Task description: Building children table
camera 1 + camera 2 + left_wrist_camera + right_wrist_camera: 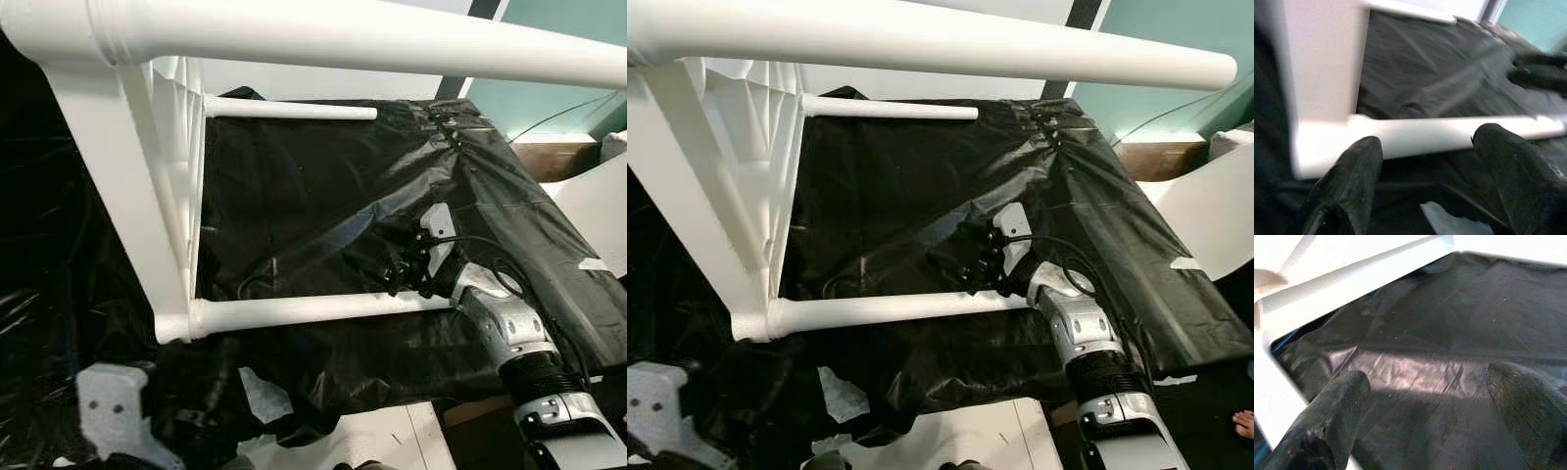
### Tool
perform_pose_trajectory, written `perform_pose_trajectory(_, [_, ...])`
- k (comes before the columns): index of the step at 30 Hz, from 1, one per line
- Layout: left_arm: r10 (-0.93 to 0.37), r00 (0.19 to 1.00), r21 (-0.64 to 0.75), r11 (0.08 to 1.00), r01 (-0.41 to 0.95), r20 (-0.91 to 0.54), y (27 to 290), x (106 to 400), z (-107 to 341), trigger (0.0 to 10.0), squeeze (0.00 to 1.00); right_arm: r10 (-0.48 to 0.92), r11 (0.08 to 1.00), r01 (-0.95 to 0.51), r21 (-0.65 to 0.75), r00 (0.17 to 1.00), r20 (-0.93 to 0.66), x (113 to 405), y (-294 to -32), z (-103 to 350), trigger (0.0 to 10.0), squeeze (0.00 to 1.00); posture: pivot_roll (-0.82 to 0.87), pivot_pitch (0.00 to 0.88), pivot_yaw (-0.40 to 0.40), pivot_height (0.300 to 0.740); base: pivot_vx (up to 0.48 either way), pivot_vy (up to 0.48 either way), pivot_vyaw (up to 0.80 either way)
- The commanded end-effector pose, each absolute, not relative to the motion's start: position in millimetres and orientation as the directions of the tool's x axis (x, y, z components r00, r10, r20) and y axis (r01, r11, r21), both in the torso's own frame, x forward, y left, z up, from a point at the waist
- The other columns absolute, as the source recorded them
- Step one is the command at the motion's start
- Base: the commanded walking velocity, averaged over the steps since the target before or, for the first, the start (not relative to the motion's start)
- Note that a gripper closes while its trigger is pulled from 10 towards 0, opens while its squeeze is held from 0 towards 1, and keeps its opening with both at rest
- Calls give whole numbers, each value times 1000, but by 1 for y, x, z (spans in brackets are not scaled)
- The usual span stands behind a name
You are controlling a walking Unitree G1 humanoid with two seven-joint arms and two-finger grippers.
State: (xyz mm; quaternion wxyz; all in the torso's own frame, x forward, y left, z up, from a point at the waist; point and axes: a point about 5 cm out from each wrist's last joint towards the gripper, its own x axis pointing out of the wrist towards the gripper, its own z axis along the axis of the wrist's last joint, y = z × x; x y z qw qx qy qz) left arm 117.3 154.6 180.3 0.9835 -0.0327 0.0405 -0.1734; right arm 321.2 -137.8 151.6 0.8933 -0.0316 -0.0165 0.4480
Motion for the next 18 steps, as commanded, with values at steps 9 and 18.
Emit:
perform_pose_trajectory(9, [-638, 754, -33, 766, 642, -155, 139, 120, 162, 10000, 0, 856, 508, -859, -60, 512, -72, 308, -143, 146, 10000, 0, 244, 94, -94, 740, 0, 0, 0])
perform_pose_trajectory(18, [-635, 768, 26, 769, 639, -85, 129, 143, 163, 10000, 0, 904, 408, -912, -30, 409, -128, 298, -148, 145, 10000, 0, 229, 91, -81, 740, 0, 0, 0])
